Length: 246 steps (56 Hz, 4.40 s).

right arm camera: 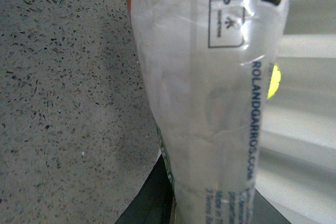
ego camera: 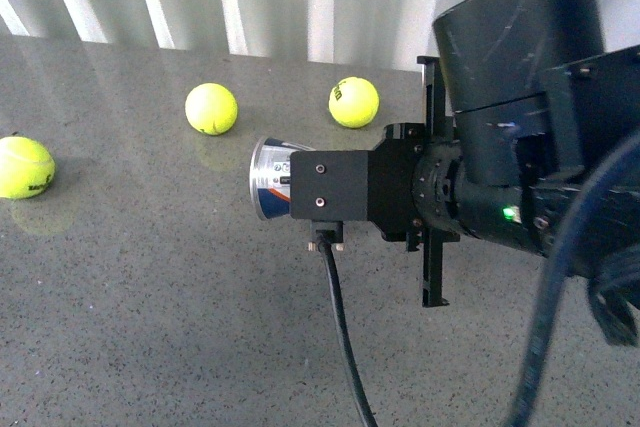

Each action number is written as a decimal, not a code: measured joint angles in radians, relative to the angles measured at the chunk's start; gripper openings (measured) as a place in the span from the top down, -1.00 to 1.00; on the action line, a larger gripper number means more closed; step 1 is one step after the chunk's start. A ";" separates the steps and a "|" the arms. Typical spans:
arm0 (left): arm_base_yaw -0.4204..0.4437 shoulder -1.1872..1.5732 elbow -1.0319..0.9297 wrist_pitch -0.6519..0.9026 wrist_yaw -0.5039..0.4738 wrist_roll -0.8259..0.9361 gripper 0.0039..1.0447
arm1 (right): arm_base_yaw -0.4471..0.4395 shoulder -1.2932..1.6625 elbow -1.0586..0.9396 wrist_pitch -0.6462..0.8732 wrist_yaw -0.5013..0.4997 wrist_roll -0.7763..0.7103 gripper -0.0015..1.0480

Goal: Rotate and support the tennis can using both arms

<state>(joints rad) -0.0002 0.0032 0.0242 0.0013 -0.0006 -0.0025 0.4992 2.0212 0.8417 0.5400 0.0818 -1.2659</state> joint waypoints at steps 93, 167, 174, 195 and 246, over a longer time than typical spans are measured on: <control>0.000 0.000 0.000 0.000 0.000 0.000 -0.87 | 0.126 0.078 0.208 -0.389 0.124 0.145 -0.86; 0.000 0.000 0.000 0.000 0.000 0.000 -0.87 | -0.218 -1.347 -0.464 0.353 0.871 0.507 -0.86; 0.000 0.000 0.000 0.000 0.001 0.000 -0.87 | -0.117 -1.506 -0.493 0.265 0.665 0.496 -0.68; 0.000 -0.001 0.000 -0.001 0.000 0.000 -0.87 | -0.492 -1.875 -0.681 -0.584 -0.071 1.221 0.54; 0.000 -0.001 0.000 -0.001 0.000 0.000 -0.87 | -0.497 -2.015 -0.837 -0.544 -0.079 1.254 0.93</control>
<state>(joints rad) -0.0002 0.0021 0.0242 0.0002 -0.0002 -0.0025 0.0025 0.0063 0.0051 -0.0036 0.0025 -0.0116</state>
